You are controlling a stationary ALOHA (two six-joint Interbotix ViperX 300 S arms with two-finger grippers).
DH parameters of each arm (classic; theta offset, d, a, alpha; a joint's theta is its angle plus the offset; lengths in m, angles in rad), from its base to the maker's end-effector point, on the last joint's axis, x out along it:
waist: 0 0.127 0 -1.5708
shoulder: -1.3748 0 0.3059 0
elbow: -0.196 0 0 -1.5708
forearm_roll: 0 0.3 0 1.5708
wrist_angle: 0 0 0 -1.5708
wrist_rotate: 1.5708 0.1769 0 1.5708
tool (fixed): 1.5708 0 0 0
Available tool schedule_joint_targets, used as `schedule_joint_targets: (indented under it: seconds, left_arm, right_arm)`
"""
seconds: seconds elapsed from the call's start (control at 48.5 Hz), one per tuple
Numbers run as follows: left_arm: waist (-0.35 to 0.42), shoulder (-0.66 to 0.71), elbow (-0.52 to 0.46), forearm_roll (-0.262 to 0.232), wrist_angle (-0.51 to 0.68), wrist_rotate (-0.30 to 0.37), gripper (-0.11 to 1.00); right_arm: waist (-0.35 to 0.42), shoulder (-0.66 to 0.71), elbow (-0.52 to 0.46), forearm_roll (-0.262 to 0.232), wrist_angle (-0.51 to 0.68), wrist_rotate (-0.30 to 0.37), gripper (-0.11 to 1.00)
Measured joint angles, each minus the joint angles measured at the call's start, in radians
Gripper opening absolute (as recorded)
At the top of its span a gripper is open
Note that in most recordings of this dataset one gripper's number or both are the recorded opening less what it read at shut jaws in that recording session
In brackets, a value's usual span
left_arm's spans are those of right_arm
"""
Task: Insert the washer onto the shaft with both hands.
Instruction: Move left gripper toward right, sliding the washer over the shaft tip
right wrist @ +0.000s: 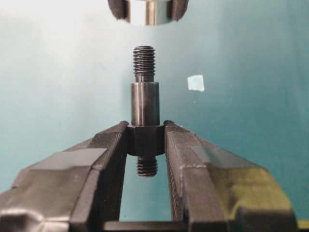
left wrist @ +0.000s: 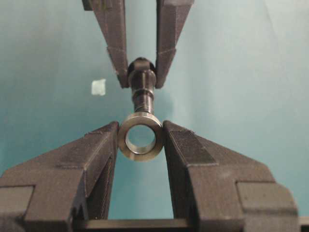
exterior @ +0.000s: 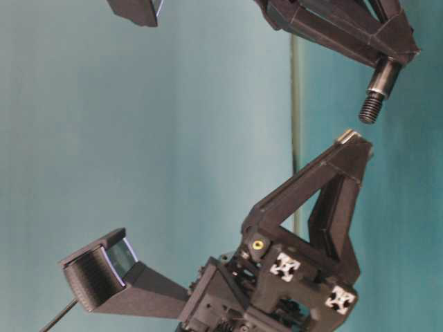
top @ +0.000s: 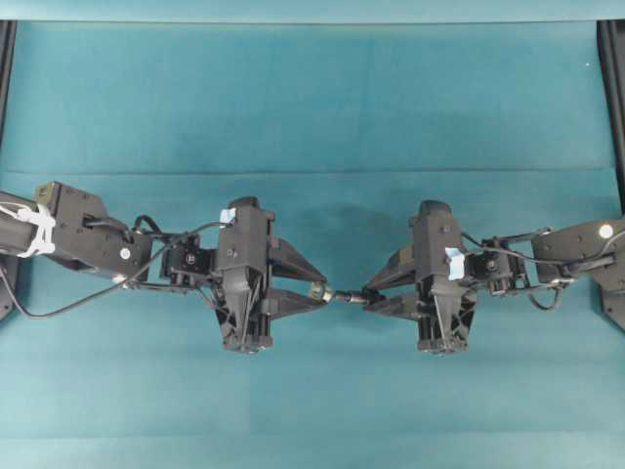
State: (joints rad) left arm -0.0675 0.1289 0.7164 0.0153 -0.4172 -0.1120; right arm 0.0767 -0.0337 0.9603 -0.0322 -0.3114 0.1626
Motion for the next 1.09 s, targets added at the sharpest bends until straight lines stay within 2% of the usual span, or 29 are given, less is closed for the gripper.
schedule_joint_targets:
  seconds: [1.094]
  left_arm:
    - [-0.002,0.066,-0.061,0.000,-0.009,0.000,0.36]
  right_arm:
    - [0.000,0.012,-0.015,0.000,-0.018,0.000,0.00]
